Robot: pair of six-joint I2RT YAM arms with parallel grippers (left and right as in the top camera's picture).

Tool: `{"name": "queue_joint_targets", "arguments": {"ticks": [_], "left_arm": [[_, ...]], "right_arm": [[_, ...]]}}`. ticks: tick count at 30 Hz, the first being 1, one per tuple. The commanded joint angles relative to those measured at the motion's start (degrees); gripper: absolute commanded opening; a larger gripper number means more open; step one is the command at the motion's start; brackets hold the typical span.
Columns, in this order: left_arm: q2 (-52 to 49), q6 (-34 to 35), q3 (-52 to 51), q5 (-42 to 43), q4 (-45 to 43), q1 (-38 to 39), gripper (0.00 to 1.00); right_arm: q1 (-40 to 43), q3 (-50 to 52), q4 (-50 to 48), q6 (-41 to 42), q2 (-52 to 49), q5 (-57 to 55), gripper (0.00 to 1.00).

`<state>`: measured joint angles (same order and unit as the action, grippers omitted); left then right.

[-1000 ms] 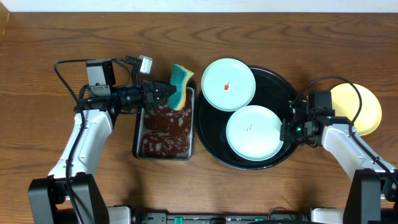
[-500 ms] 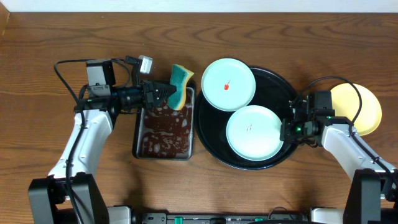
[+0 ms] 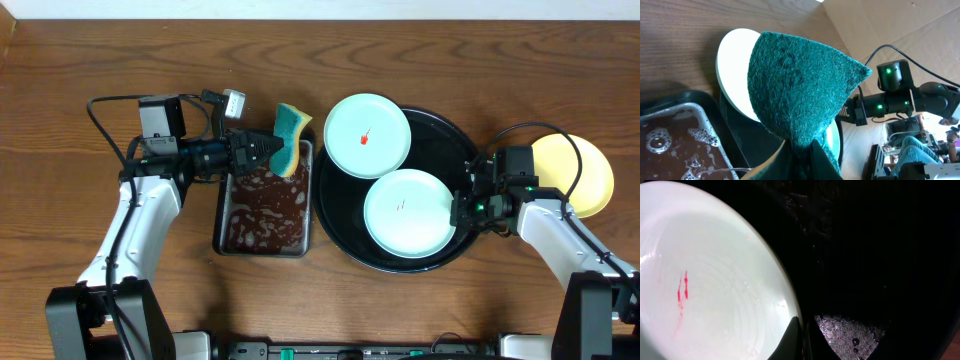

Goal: Clean dirty plates on tray and stack at the side

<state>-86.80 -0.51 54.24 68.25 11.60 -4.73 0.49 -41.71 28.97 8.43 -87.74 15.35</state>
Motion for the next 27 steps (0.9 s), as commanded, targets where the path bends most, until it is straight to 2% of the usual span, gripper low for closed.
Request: {"name": "queue_joint_targets", "arguments": {"ticks": [1, 9, 14, 18, 24, 25, 27], "left_arm": [[0.3, -1.4, 0.4, 1.8, -0.3, -0.2, 0.07], [0.3, -1.4, 0.4, 0.5, -0.2, -0.2, 0.07], [0.3, -0.7, 0.4, -7.6, 2.1, 1.4, 0.07], [0.3, -0.7, 0.4, -19.9, 5.6, 5.2, 0.07], [-0.2, 10.1, 0.4, -56.5, 10.3, 13.9, 0.07], [-0.2, 11.7, 0.4, -61.5, 10.8, 15.6, 0.07], [-0.2, 12.0, 0.4, -65.3, 11.1, 18.4, 0.07]], "right_arm": [[-0.3, -0.1, -0.4, -0.6, -0.3, -0.5, 0.01], [-0.3, -0.1, -0.5, -0.6, -0.3, -0.5, 0.01], [-0.3, -0.1, -0.9, -0.5, -0.3, -0.5, 0.01], [-0.3, -0.1, -1.2, -0.5, -0.3, -0.5, 0.01], [-0.3, -0.1, -1.4, -0.5, -0.3, -0.5, 0.01], [-0.3, -0.1, -1.4, -0.5, -0.3, -0.5, 0.01], [-0.3, -0.1, -1.4, -0.5, -0.3, -0.5, 0.01]]}}
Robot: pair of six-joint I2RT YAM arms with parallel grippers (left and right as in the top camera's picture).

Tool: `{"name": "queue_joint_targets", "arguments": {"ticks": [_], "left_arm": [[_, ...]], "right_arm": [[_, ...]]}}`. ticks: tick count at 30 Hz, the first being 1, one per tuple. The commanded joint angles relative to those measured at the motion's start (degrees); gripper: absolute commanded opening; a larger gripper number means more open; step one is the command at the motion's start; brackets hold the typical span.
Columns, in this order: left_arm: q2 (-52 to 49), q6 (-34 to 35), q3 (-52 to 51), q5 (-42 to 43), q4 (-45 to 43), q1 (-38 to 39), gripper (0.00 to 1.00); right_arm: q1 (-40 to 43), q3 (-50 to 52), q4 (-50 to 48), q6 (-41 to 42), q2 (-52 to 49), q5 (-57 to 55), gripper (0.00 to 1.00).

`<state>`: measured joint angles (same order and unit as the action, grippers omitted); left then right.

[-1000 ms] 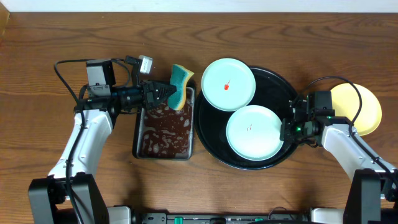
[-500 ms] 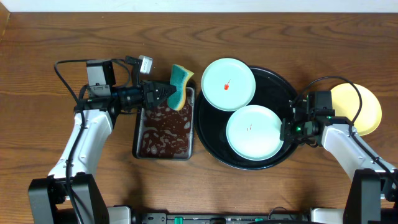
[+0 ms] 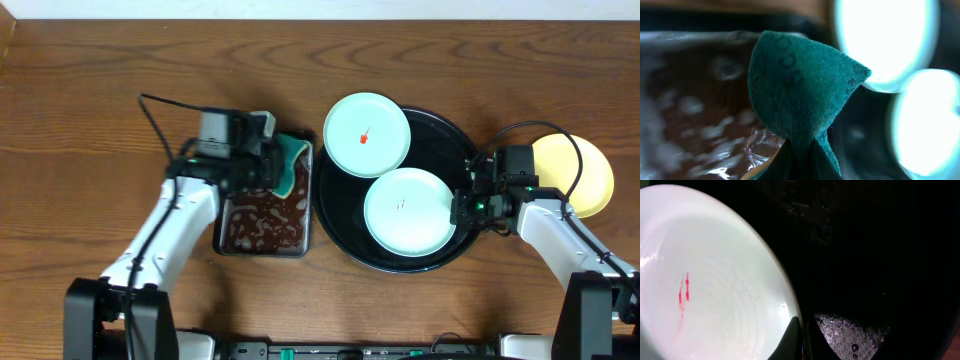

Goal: Clean dirty plates on tray and stack at the side

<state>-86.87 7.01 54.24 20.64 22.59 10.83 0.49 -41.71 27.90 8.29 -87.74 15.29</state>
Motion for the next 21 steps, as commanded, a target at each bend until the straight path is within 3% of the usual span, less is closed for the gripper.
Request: {"name": "queue_joint_targets", "arguments": {"ticks": [1, 7, 16, 21], "left_arm": [[-0.2, 4.5, 0.5, -18.5, 0.1, 4.0, 0.07], [-0.2, 4.5, 4.0, -24.4, 5.2, 7.9, 0.07], [-0.8, 4.4, 5.4, -21.1, 8.6, 8.6, 0.07], [-0.3, 3.6, 6.6, -19.2, 8.7, 12.8, 0.07]], "right_arm": [[-0.3, -0.1, -0.3, -0.4, -0.3, -0.5, 0.01], [-0.3, -0.1, -0.5, -0.4, -0.3, -0.5, 0.01], [-0.3, -0.1, -0.5, -0.4, -0.3, -0.5, 0.01], [-0.3, -0.1, -0.4, -0.4, -0.3, -0.4, 0.01]]}}
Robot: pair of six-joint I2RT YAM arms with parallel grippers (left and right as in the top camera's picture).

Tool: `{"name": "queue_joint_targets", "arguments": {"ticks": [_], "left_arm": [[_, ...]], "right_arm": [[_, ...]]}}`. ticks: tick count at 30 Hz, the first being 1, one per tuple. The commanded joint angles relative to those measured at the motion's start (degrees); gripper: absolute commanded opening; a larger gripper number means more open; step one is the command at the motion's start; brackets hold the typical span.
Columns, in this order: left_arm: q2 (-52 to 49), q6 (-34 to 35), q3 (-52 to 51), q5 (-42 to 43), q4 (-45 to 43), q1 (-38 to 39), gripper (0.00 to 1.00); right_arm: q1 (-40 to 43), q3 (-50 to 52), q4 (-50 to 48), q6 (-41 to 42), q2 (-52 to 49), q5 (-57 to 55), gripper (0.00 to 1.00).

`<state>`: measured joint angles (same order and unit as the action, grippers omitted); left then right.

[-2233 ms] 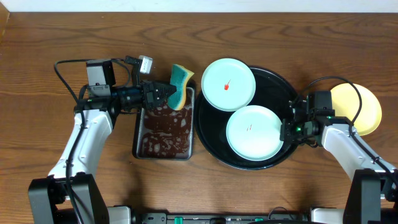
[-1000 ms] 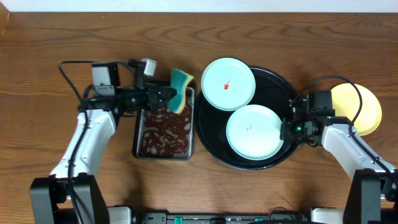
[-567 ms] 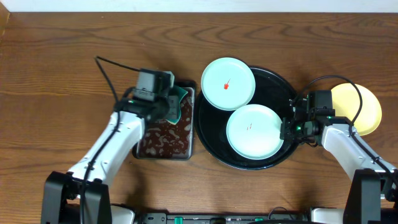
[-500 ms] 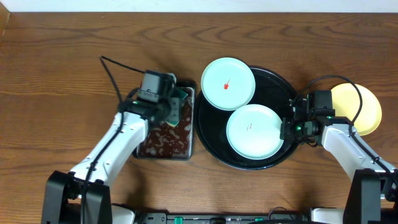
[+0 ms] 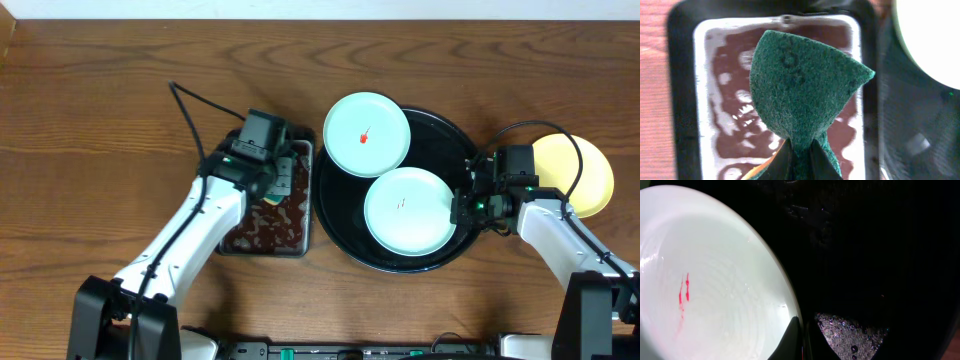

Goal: Clean dirty plates on tray and stack at the side

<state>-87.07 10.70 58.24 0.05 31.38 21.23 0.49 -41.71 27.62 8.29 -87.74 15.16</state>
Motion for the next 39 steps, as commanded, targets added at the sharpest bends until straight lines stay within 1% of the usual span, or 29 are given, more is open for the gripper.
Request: {"name": "queue_joint_targets", "arguments": {"ticks": [1, 3, 6, 8, 10, 12, 14, 19, 24, 28, 31, 33, 35, 39], "left_arm": [[-0.1, -0.1, 3.6, 1.5, -0.1, 4.0, 0.07], [-0.1, -0.3, 5.3, 2.5, -0.8, 6.7, 0.07], [-0.2, 0.2, 6.0, 4.1, -5.1, 10.6, 0.07], [-0.9, 2.3, 6.0, 4.0, -8.3, 13.0, 0.07], [-2.3, 6.0, 6.0, 4.1, -11.4, 15.3, 0.08], [-4.4, 9.7, 6.0, 4.1, -14.2, 17.8, 0.07], [-6.8, 12.1, 6.0, 4.5, -16.7, 20.2, 0.07], [-13.7, 14.1, 6.0, 8.4, -24.8, 25.7, 0.07], [-19.8, 14.5, 6.0, 8.3, -30.6, 29.8, 0.08], [-23.4, 14.5, 6.0, 8.3, -30.3, 30.5, 0.07], [-24.6, 14.5, 6.0, 6.0, -25.5, 29.8, 0.07], [-24.5, 14.5, 6.0, 3.5, -21.7, 28.9, 0.08], [-24.0, 14.5, 6.0, 3.5, -18.8, 27.5, 0.07], [-20.8, 14.5, 6.0, 4.0, -16.6, 25.8, 0.07]], "right_arm": [[-0.4, -0.1, 0.0, -0.4, -0.3, -0.3, 0.01], [-0.4, -0.1, 0.3, -0.4, -0.3, -0.1, 0.01], [-0.4, -0.1, 0.7, -0.4, -0.3, 0.9, 0.01], [-0.4, -0.1, 1.0, -0.4, -0.3, 1.7, 0.01], [-0.5, -0.1, 1.4, 0.0, -0.3, 1.8, 0.01], [-0.7, -0.1, 1.8, 0.0, -0.3, 1.8, 0.01], [-0.7, -0.1, 1.8, 0.0, -0.3, 1.8, 0.01], [-0.7, -0.1, 1.8, 0.0, -0.3, 1.8, 0.01], [-0.7, -0.1, 1.8, 0.0, -0.3, 1.8, 0.01], [-0.7, -0.1, 1.9, 0.0, -0.3, 1.8, 0.01], [-0.7, -0.1, 1.9, 0.0, -0.3, 1.8, 0.01], [-0.7, -0.1, 1.9, 0.0, -0.3, 1.8, 0.01], [-0.7, -0.1, 1.9, 0.0, -0.3, 1.8, 0.01], [-0.7, -0.1, 1.9, 0.0, -0.3, 1.8, 0.01]]}}
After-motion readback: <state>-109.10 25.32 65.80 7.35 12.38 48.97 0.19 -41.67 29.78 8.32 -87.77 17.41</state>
